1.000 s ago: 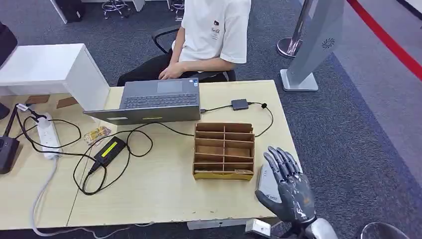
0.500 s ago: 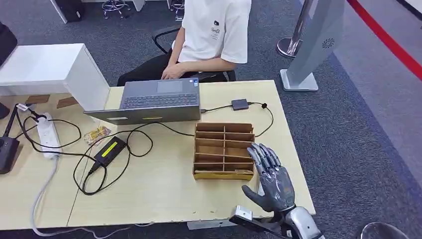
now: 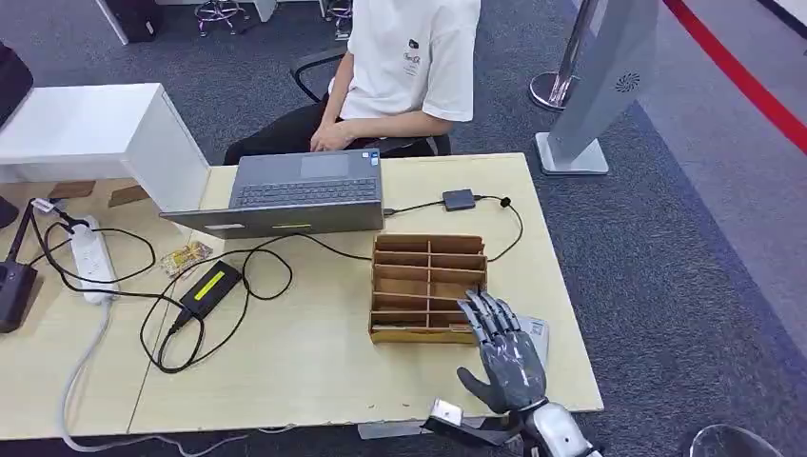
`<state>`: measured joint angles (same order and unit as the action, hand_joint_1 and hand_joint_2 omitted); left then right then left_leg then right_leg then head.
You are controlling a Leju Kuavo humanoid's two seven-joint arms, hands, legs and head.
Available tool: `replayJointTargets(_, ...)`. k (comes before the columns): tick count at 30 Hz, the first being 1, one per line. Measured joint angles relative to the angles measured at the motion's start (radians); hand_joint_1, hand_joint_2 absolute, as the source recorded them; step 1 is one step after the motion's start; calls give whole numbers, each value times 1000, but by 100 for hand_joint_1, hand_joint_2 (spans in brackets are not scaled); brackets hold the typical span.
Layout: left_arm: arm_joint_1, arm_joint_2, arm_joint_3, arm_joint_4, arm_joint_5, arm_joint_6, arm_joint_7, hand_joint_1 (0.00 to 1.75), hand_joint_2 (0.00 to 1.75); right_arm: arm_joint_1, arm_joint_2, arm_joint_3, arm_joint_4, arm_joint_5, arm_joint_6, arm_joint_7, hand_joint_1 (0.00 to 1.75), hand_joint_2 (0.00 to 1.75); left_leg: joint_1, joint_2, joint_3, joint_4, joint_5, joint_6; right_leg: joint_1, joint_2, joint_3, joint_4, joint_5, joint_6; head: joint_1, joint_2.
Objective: Pass the card to the sensor for recognition and then transmit it.
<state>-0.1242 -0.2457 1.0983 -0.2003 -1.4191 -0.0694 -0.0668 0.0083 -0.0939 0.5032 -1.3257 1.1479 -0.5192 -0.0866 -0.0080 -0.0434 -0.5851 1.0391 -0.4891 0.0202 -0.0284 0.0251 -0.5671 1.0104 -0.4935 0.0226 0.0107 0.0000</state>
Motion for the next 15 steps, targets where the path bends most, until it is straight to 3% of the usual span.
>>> replayJointTargets(15,-1,0,0,0,-7,-2,3,0,175,-30,18,2,125,26,-28,23,0,175,0,0,0,0,0,0,0,0,0,0,0,0,0,0)
